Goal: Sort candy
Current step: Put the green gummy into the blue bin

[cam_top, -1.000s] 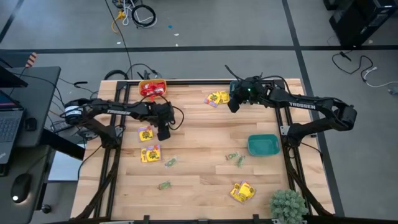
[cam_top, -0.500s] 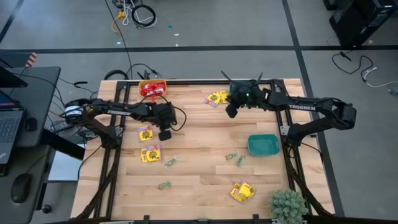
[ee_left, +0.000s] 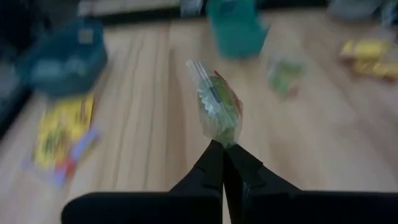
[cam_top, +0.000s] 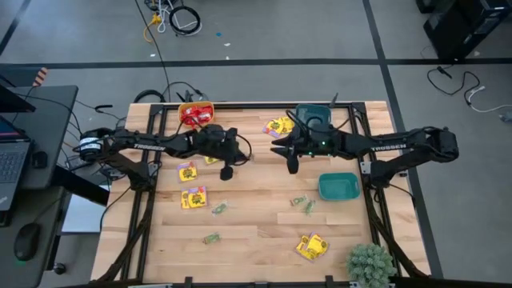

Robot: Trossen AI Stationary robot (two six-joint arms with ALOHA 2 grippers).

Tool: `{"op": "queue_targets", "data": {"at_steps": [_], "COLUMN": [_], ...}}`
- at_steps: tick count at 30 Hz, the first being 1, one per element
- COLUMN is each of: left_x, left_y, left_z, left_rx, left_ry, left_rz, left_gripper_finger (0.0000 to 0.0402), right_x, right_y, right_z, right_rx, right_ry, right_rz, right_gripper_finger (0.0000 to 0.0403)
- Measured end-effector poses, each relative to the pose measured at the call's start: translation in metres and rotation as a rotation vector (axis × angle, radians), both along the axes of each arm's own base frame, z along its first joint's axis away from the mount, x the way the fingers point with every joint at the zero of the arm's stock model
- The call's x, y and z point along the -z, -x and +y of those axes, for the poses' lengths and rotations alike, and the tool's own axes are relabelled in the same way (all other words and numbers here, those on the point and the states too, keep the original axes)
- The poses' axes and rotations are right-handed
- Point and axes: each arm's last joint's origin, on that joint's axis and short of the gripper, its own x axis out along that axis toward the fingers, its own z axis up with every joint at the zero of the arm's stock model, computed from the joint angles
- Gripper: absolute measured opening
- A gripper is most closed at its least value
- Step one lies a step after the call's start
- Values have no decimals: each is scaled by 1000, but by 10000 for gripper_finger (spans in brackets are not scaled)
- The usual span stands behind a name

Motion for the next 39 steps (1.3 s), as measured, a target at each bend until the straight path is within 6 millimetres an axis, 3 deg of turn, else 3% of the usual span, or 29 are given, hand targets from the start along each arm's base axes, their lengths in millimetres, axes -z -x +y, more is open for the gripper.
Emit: {"op": "queue_targets", "data": {"at_steps": [8, 14, 30, 34, 39], "left_x": [-21, -26, -38, -39, -40], "left_y": [-8, -12, -50, -53, -54], "left_z": [-5, -7, 0, 0, 1], "left_rx": [97, 115, 177, 180, 150], "left_ry": [-59, -79, -65, -53, -40], "left_rz": [-227, -263, -291, -271, -278], "left_gripper_finger": [1, 0, 0, 0, 5], "right_x": [-7, -10, -16, -16, -17], "right_y": [-3, -4, -5, -5, -5], "right_z": [8, 8, 14, 14, 14], "right_rx": [-26, -27, -115, -117, -126], "right_ry": [0, 6, -16, -8, 38], "right_rz": [-72, -112, -175, -174, -175], "right_gripper_finger": [170, 170, 166, 141, 40]}}
